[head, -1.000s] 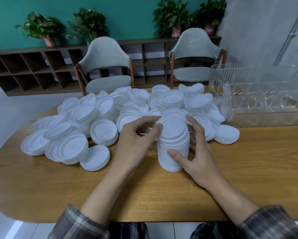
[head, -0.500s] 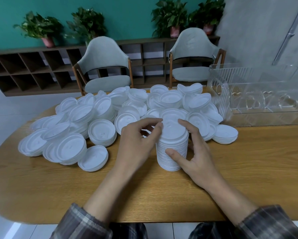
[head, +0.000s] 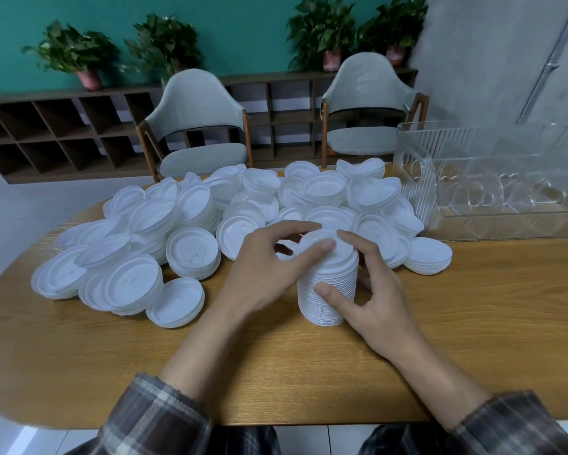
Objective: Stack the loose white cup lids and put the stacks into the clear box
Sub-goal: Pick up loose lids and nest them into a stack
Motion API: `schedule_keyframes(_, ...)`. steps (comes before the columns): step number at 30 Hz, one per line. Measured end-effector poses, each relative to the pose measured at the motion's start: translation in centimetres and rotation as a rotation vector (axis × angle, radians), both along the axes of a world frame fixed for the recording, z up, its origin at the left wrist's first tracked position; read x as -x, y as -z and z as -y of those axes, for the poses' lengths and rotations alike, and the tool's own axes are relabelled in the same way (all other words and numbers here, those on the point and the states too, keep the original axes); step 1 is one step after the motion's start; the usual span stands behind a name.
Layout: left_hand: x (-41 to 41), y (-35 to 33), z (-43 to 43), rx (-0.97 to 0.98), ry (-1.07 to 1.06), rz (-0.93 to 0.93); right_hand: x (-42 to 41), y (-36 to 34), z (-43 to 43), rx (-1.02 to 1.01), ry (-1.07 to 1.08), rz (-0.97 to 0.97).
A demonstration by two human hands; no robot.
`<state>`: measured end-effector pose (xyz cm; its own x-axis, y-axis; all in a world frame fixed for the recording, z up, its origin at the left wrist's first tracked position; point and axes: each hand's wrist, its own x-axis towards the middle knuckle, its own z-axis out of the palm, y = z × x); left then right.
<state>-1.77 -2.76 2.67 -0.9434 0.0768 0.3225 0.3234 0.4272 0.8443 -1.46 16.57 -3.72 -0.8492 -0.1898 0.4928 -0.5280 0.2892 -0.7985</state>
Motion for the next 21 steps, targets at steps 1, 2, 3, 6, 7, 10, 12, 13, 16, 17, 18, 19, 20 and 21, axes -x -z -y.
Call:
schedule_keyframes(1,-0.1,0.3,0.1,0.008,0.014,-0.001,0.0,0.0,0.0,0.0,-0.001,-0.005)
schedule_keyframes(2,-0.2,0.6,0.2,0.005,0.026,0.003,0.0,0.0,0.1,-0.001,-0.004,-0.009)
schedule_keyframes(3,-0.2,0.7,0.3,-0.006,0.043,0.008,0.0,0.0,0.1,-0.004,-0.006,-0.011)
schedule_keyframes(6,0.1,0.9,0.3,-0.014,0.107,0.021,-0.1,-0.2,0.1,-0.02,0.003,-0.015)
schedule_keyframes(7,0.3,1.0,0.4,-0.014,0.131,0.029,-0.1,-0.2,0.0,-0.023,0.008,-0.017)
schedule_keyframes(10,0.5,1.6,0.9,-0.029,0.165,0.015,-0.1,-0.2,-0.1,-0.03,0.033,-0.04)
schedule_keyframes(12,0.3,2.8,1.3,-0.082,0.06,-0.047,0.0,-0.2,-0.2,-0.03,0.067,-0.048)
schedule_keyframes(13,0.4,3.6,1.7,-0.076,-0.041,-0.093,0.0,-0.2,-0.3,-0.029,0.081,-0.046)
schedule_keyframes(16,1.0,5.7,2.7,0.156,-0.246,-0.204,0.0,-0.2,-0.4,-0.033,0.098,-0.028)
schedule_keyframes(17,1.2,6.2,2.9,0.251,-0.236,-0.225,0.0,-0.2,-0.4,-0.034,0.098,-0.024)
schedule_keyframes(18,1.4,6.5,3.0,0.329,-0.211,-0.236,0.0,-0.2,-0.4,-0.033,0.098,-0.021)
schedule_keyframes(19,1.5,6.7,2.9,0.392,-0.195,-0.242,-0.1,-0.2,-0.4,-0.031,0.097,-0.02)
schedule_keyframes(20,1.6,6.8,2.9,0.442,-0.189,-0.246,-0.1,-0.3,-0.3,-0.03,0.098,-0.02)
schedule_keyframes(21,1.8,6.9,2.7,0.482,-0.193,-0.252,-0.1,-0.3,-0.3,-0.031,0.1,-0.019)
